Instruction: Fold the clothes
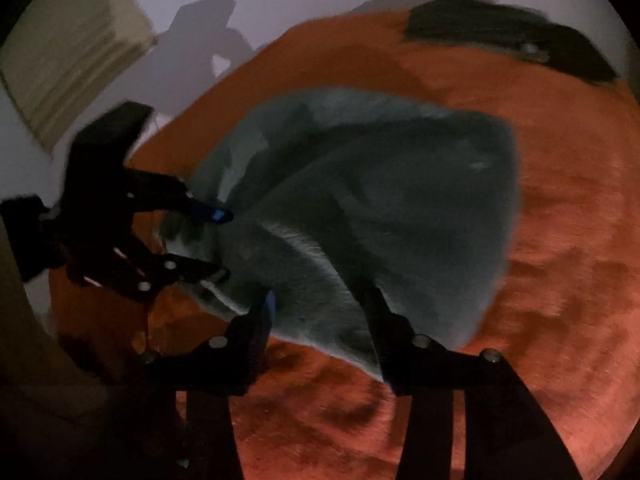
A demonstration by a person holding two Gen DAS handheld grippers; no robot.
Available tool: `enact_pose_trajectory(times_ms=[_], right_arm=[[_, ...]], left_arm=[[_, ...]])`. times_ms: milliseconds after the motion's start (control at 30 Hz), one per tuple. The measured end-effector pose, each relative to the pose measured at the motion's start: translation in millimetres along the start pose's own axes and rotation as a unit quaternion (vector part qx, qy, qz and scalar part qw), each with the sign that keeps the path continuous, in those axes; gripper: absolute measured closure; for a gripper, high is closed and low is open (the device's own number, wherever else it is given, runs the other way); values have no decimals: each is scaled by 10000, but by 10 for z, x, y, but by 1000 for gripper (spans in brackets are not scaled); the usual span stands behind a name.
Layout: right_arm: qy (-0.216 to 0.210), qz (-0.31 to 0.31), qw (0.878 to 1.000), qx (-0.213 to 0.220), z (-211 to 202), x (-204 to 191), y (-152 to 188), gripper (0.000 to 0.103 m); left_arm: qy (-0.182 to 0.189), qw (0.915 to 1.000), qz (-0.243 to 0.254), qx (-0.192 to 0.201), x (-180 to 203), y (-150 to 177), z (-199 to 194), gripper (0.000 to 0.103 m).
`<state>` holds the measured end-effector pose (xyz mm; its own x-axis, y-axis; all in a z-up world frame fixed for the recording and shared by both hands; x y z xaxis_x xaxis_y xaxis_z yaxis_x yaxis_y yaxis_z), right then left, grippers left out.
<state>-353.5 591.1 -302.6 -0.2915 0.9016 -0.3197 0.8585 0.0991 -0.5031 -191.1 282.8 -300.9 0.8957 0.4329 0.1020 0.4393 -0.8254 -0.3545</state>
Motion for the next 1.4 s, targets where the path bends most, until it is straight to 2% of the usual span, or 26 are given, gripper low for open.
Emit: enact_pose_trajectory(times_ms=[100,167,233,333,367,433,467,500,600,633,700,767,833,867,933,1033,1067,1100,1133,1167,1200,1267,1333,1367,1400], right_arm=[[372,160,9961,-786,255,20,124,57],[301,411,9907,-1261,323,55,265,58],[194,488,9911,-1223,234,46,315,58],[-288,246,9988,-319,-131,-135,113,58],[-437,157,9989,-23,-247,-197,45,58],[-440,-191,9981,397,-308,-343,-101,58],[-370,-269,9985,297,-220,-358,-145,58],[-292,-343,9988,183,-128,-373,-185,58],[107,-337,9979,-540,208,-415,-106,58],[137,-244,9961,-831,290,-411,-39,57],[-77,-184,9910,-1326,356,-427,82,58],[-702,-82,9813,-1788,338,-452,182,58],[-882,-59,9827,-1627,205,-453,83,58],[-939,23,9870,-1302,85,-419,-46,58],[-1032,193,9923,-650,-153,-345,-302,58],[-478,643,9966,175,-331,-102,-537,57],[-383,677,9968,164,-313,-74,-520,57],[-104,632,9979,-109,-200,-40,-475,57],[176,593,9974,-376,-92,-5,-429,57],[460,637,9952,-580,-38,32,-358,57],[730,694,9920,-764,5,73,-286,57],[941,1108,9870,-681,-178,262,-97,57],[1323,1215,9818,-617,-369,364,-29,57],[1472,1269,9793,-572,-458,405,-1,57],[1112,1339,9841,-363,-469,315,-46,57]], left_arm=[[-194,9997,-127,-105,-94,203,-77,38],[-234,9991,-337,-123,-190,330,-168,38],[-211,9967,-778,-34,-366,453,-317,38],[-249,9893,-1404,296,-618,592,-547,38],[-259,9857,-1619,396,-708,644,-599,38],[-527,9734,-2155,573,-899,733,-623,38],[-669,9656,-2423,660,-995,777,-633,38],[-651,9592,-2643,762,-1070,798,-616,38],[-560,9386,-3244,1029,-1280,825,-554,38],[-507,9351,-3334,1086,-1301,786,-542,38],[-347,9348,-3275,1328,-1286,614,-591,38],[-280,9349,-3185,1540,-1293,414,-632,36],[-332,9356,-3074,1706,-1333,188,-658,29],[-359,9358,-3018,1789,-1354,74,-670,27],[-207,9415,-2819,1835,-1352,-164,-597,27],[-239,9521,-2487,1762,-1246,-510,-381,27],[-564,9581,-2311,1593,-1227,-580,-254,27],[-1059,9591,-2243,1366,-1256,-608,-143,27],[-1569,9565,-2185,1130,-1291,-631,-38,26],[-1741,9554,-2198,926,-1375,-546,70,22],[-1564,9530,-2402,986,-1463,-439,36,22],[-1124,9447,-2850,1173,-1640,-224,-72,21],[-1281,9359,-3053,1204,-1738,-97,-214,21],[-1489,9286,-3149,1275,-1756,-29,-304,21],[-1804,9151,-3303,1447,-1763,54,-429,21]])
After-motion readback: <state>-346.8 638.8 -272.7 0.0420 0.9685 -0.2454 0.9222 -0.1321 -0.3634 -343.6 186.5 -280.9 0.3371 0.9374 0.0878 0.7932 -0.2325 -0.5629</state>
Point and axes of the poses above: each gripper's, at about its wrist camera, not at the fingertips, and z roughly the way its jaws point, x to its right, y to its underside, the point moved 2 cm from there along z, roughly the way its jaws point, and after that the axes turned 1 degree about -x, right-handed, at the moved point
